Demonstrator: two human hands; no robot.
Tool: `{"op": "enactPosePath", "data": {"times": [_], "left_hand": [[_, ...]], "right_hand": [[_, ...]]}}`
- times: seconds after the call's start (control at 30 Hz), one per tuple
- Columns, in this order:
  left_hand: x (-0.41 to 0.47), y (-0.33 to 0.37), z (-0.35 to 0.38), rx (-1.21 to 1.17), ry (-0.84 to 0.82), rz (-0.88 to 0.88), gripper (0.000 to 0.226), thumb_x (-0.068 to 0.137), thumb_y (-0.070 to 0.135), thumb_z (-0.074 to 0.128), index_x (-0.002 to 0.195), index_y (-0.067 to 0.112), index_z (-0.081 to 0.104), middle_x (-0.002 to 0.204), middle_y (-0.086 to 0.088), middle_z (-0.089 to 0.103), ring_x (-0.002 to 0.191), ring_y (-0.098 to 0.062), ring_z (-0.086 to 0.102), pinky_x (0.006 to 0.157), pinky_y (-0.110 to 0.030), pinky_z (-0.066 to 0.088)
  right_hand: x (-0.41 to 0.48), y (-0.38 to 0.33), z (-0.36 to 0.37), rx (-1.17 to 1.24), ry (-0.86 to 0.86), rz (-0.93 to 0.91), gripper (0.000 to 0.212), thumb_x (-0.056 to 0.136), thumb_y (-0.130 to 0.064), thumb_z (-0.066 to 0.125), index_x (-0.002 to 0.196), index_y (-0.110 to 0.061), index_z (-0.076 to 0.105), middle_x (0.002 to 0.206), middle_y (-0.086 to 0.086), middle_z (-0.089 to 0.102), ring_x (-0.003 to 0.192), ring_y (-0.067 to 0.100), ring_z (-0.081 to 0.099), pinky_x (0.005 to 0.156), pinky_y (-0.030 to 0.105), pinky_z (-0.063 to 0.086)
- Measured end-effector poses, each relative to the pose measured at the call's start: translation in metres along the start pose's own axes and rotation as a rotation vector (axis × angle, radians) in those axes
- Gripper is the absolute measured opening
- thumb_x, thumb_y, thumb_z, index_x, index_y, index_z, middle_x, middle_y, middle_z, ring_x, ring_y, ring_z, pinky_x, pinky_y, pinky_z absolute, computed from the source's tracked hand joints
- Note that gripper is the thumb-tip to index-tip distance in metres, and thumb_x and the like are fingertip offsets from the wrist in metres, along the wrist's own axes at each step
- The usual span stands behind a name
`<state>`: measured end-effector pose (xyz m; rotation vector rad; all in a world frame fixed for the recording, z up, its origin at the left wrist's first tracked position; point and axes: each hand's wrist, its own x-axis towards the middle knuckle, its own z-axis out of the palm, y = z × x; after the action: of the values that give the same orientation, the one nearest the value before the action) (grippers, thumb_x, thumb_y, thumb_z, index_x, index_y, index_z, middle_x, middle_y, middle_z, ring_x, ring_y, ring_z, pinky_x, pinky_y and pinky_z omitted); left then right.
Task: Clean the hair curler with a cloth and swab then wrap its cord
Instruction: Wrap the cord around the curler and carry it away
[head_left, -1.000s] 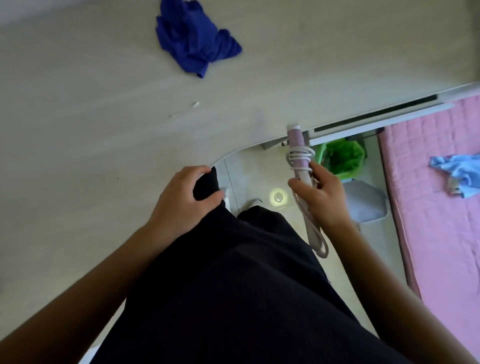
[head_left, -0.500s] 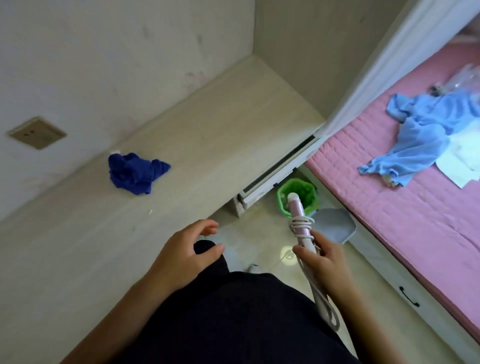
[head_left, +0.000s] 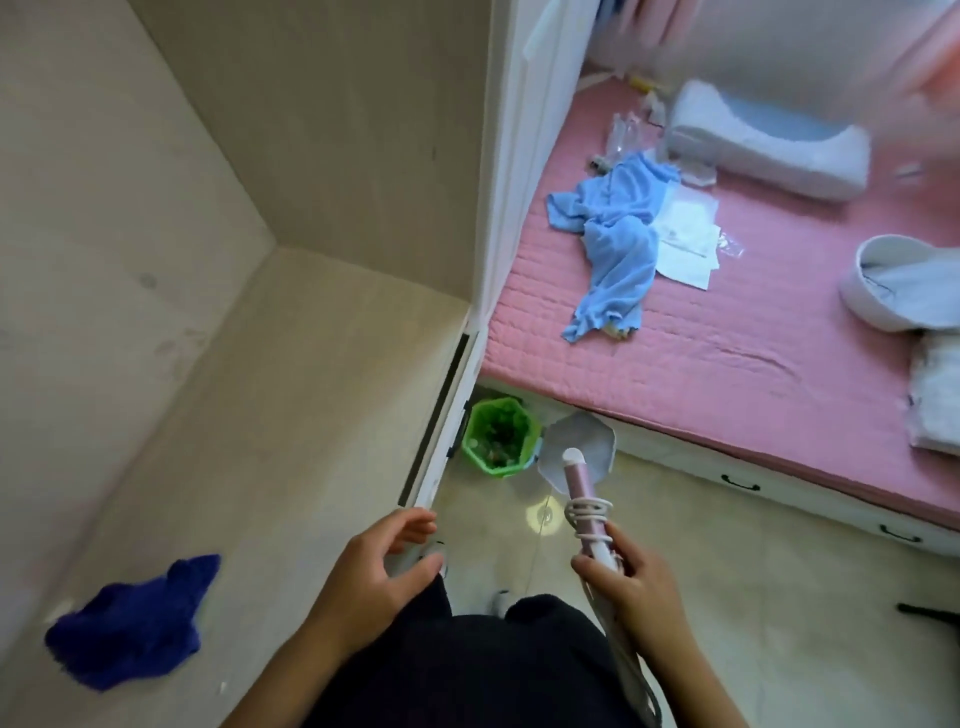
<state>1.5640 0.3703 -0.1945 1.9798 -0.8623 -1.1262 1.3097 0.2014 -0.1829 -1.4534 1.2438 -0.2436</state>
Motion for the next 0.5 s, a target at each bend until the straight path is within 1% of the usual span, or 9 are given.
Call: {"op": "enactPosePath", "data": {"times": [0.03,0.1,0.13,0.2,0.27,0.33,0.43,0.5], "left_hand": [[0.005,-0.001,-0.004,0.006,-0.032,0.016,0.043,0.083,0.054,0.069,0.124,0.042,0.063,0.118,0.024,0.070,0.114,-0.001,0.065,0.097,-0.026,0.052],[0.020,0.003,-0.015,0.006,-0.077,0.053,0.044,0.083,0.053,0.069,0.125,0.042,0.063,0.120,0.023,0.069,0.115,-0.003,0.065,0.097,-0.027,0.052],[0.032,0.007,-0.021,0.007,-0.098,0.077,0.045,0.082,0.053,0.069,0.126,0.042,0.062,0.121,0.023,0.068,0.115,-0.004,0.065,0.097,-0.027,0.052],[0.057,0.016,-0.026,0.019,-0.157,0.132,0.049,0.082,0.054,0.070,0.129,0.043,0.060,0.122,0.023,0.066,0.116,-0.005,0.064,0.095,-0.025,0.051],[0.070,0.022,-0.016,0.041,-0.245,0.176,0.054,0.081,0.056,0.070,0.133,0.044,0.056,0.125,0.023,0.063,0.118,-0.003,0.061,0.094,-0.023,0.049],[0.071,0.031,0.002,0.052,-0.334,0.205,0.058,0.081,0.058,0.069,0.136,0.046,0.053,0.128,0.026,0.060,0.121,0.002,0.057,0.094,-0.024,0.048],[0.085,0.054,0.026,0.051,-0.431,0.287,0.058,0.081,0.055,0.068,0.137,0.046,0.052,0.138,0.026,0.054,0.130,0.002,0.051,0.102,-0.026,0.043],[0.098,0.078,0.046,0.064,-0.493,0.329,0.062,0.081,0.054,0.066,0.140,0.046,0.050,0.145,0.029,0.049,0.134,0.003,0.047,0.106,-0.027,0.039]], "right_hand": [[-0.002,-0.004,0.005,0.041,0.018,0.005,0.028,0.070,-0.031,0.075,0.097,-0.041,0.078,0.071,0.011,0.066,0.060,0.013,0.051,0.056,0.022,0.039],[-0.002,-0.016,0.015,0.099,0.060,0.003,0.029,0.072,-0.030,0.076,0.099,-0.038,0.078,0.070,0.004,0.063,0.060,0.011,0.050,0.055,0.020,0.039],[-0.001,-0.022,0.018,0.120,0.092,0.002,0.027,0.073,-0.030,0.076,0.099,-0.034,0.078,0.070,0.004,0.062,0.060,0.011,0.050,0.056,0.020,0.039],[-0.003,-0.022,0.017,0.145,0.182,0.029,0.021,0.075,-0.029,0.076,0.095,-0.028,0.076,0.071,0.011,0.060,0.062,0.012,0.050,0.057,0.022,0.039],[-0.022,-0.007,0.008,0.174,0.296,0.101,0.020,0.075,-0.030,0.074,0.094,-0.030,0.076,0.070,0.011,0.058,0.062,0.014,0.049,0.059,0.027,0.040],[-0.049,0.012,-0.003,0.193,0.407,0.178,0.024,0.074,-0.033,0.073,0.097,-0.035,0.076,0.071,0.012,0.060,0.062,0.014,0.051,0.059,0.029,0.042],[-0.075,0.032,-0.018,0.256,0.545,0.251,0.029,0.073,-0.038,0.074,0.101,-0.038,0.076,0.077,0.011,0.067,0.063,0.012,0.056,0.059,0.025,0.047],[-0.082,0.043,-0.031,0.303,0.621,0.261,0.029,0.077,-0.035,0.075,0.104,-0.041,0.076,0.081,0.010,0.069,0.065,0.011,0.058,0.062,0.026,0.049]]}}
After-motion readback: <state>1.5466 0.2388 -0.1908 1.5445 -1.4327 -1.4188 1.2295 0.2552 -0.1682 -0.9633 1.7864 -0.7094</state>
